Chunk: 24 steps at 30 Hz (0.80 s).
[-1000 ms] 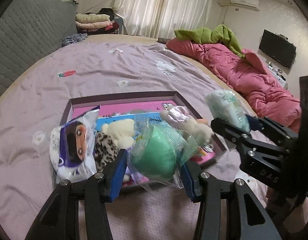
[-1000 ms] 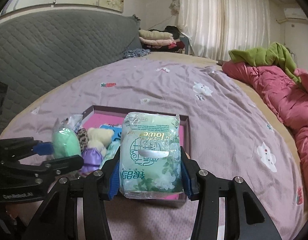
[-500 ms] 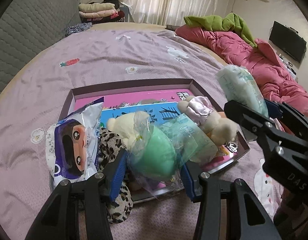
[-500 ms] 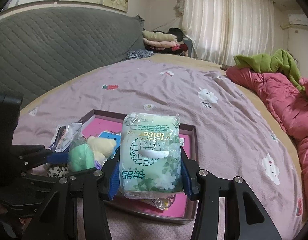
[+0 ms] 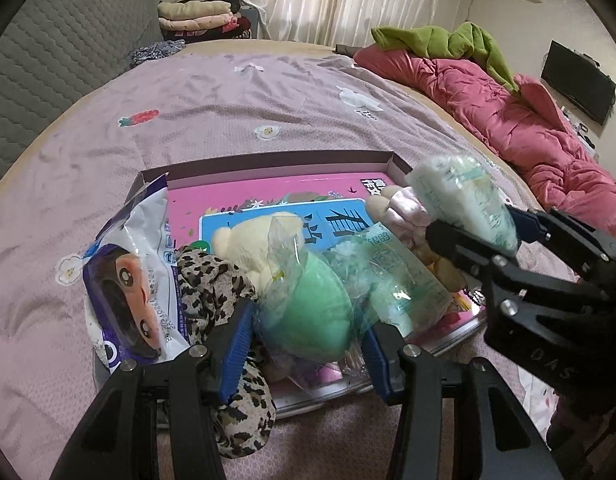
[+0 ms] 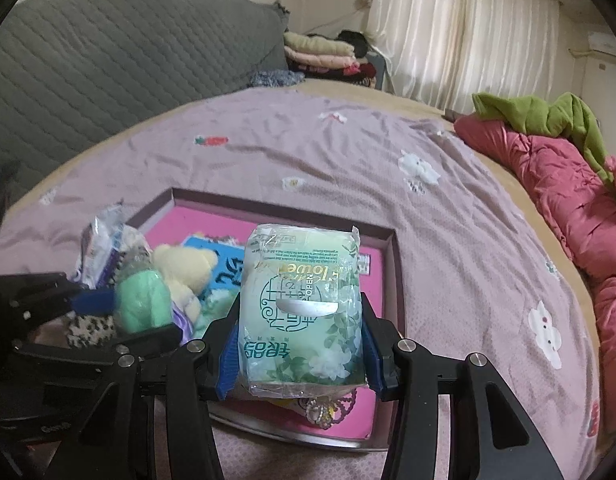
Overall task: Organize soft objects
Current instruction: 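Lower the sponge bag into the box with the left tool while the right tool lowers the tissue pack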
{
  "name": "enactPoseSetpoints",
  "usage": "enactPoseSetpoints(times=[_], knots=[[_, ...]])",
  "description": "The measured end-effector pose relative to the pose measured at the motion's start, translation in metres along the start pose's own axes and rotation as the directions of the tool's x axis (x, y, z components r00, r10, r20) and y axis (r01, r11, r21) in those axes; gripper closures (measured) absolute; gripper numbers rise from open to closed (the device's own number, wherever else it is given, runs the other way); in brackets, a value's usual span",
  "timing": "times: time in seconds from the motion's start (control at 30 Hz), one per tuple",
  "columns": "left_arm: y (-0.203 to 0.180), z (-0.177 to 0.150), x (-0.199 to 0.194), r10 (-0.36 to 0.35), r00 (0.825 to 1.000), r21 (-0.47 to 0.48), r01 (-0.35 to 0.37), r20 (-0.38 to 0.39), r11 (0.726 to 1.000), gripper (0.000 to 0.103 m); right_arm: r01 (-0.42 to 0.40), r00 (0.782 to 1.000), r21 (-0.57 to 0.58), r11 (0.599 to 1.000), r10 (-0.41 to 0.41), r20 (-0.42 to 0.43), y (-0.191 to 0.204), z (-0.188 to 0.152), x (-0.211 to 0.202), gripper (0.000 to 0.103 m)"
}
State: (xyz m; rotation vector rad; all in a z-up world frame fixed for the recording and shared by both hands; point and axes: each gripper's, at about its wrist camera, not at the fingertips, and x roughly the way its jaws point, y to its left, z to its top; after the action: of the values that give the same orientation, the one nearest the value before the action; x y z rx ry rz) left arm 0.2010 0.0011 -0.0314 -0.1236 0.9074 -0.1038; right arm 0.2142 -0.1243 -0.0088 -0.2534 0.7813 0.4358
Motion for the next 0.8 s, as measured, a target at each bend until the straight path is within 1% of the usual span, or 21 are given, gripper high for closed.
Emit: enactPoseSetpoints(times=[0.1,0.27,0.33,0.43,0.63,0.7,0.8], knots=[[0.0,0.0,0.002,0.0,1.0,0.002,0.0,0.0,1.0,0.051,0.004,1.0,-0.012,1.0,-0.004,-0.03,0.002,-0.004,0.008,0.051],[0.0,0.0,0.002,-0.01,1.0,0.001,0.01,0.001,1.0,0.051,0.014,0.999,-0.023,1.0,-0.015,-0.037,0.004,-0.006,0.012,0.049],[0.001,0.001,0.001,-0.019,1.0,-0.005,0.019,0.004,1.0,0.05,0.019,0.999,-0.015,1.0,-0.02,-0.039,0.003,-0.006,0.011,0.045],[0.002,0.002,0.0,-0.039,0.999,-0.015,0.04,0.01,0.999,0.048,0.033,0.999,-0.001,0.999,-0.033,-0.023,-0.001,-0.006,0.006,0.037],[0.005,0.004,-0.007,-0.079,0.996,-0.034,0.08,0.034,0.996,0.043,0.001,1.0,0.046,0.999,-0.001,0.016,-0.01,-0.005,-0.004,0.035],[0.007,0.004,-0.008,-0.092,0.995,-0.042,0.093,0.037,0.995,0.042,-0.006,1.0,0.058,0.998,0.005,0.021,-0.011,-0.003,-0.006,0.034],[0.008,0.005,-0.008,-0.093,0.995,-0.049,0.095,0.044,0.994,0.042,-0.016,0.999,0.087,0.996,0.013,0.033,-0.014,-0.003,-0.009,0.032]])
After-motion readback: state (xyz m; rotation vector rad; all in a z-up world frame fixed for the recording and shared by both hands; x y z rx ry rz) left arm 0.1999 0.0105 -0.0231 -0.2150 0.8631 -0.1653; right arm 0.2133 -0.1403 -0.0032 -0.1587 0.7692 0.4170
